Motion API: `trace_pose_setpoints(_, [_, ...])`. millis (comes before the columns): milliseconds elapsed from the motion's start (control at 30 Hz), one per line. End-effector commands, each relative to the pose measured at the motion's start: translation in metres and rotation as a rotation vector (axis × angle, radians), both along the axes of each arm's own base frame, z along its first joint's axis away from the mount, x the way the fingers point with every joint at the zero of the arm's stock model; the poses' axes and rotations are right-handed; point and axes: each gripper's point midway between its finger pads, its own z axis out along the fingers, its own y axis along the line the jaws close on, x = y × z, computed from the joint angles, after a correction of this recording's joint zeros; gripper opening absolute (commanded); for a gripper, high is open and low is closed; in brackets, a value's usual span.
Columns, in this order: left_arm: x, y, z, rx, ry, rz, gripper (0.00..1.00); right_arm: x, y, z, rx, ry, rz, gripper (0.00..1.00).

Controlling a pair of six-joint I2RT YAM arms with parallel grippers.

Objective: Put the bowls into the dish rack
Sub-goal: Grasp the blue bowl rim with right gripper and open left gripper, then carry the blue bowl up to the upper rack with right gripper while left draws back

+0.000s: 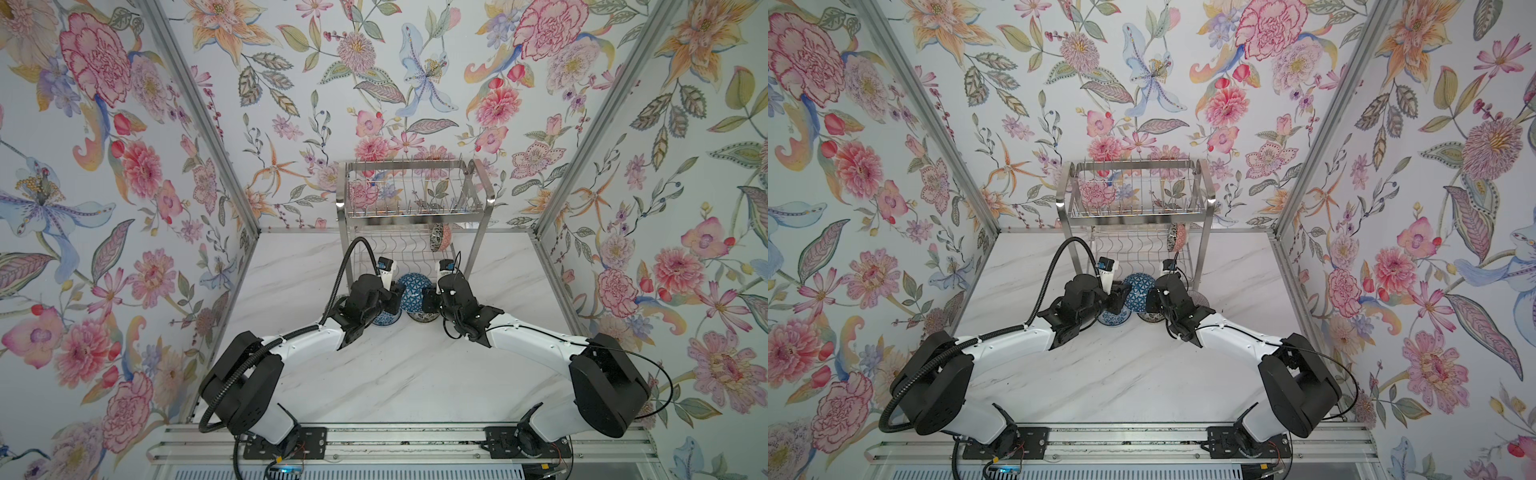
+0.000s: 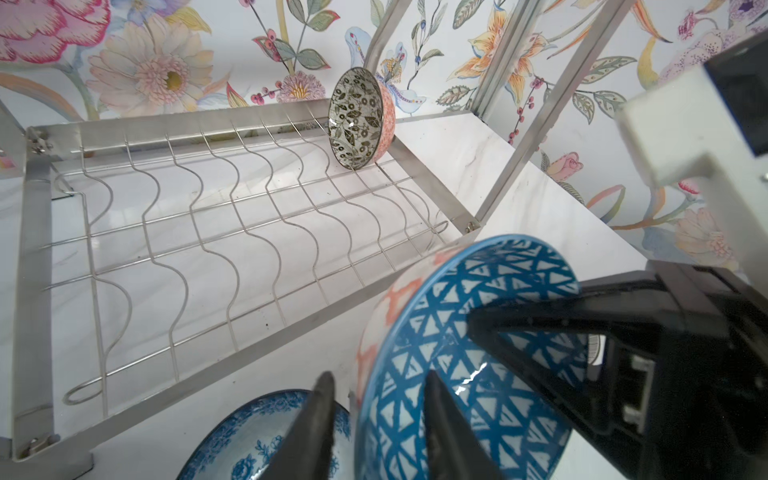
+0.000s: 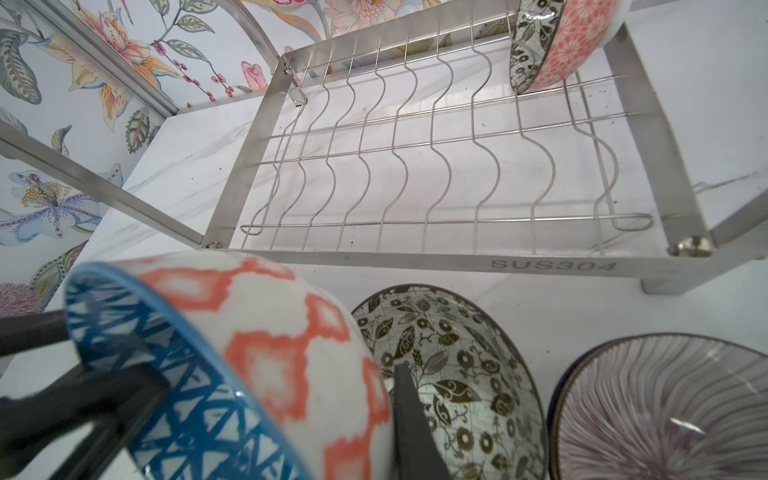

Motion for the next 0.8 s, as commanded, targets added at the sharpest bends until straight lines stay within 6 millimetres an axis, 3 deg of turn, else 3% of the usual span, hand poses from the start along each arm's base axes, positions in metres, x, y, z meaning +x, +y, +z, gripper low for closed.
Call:
trace_pose_setpoints(0, [-0.009,0.000,0.021,0.081,-0.023,-0.068,1.00,0.006,0.000,0.046,0.015,-0.120,-0.004,0.00])
trace_pose_setpoints(233, [-0.015,0.051,0.058,0.248,-0.031,-0.032,0.99,0.011,-0.023,0.055,-0.120,-0.182,-0.047,0.00])
trace_pose_setpoints(367, [-0.010,0.101,0.073,0.345,-0.041,0.047,0.99,0.017,-0.034,0.063,-0.207,-0.222,-0.070,0.00])
trace_pose_setpoints(500, [-0.002,0.152,0.072,0.391,-0.049,0.138,0.99,0.028,-0.046,0.072,-0.325,-0.263,-0.103,0.00])
trace_pose_setpoints(600, [0.000,0.175,0.068,0.389,-0.069,0.182,0.99,0.037,-0.053,0.077,-0.427,-0.289,-0.129,0.00])
trace_pose_setpoints(767, [0.004,0.196,0.058,0.371,-0.065,0.222,0.99,0.052,-0.061,0.085,-0.590,-0.326,-0.169,0.00])
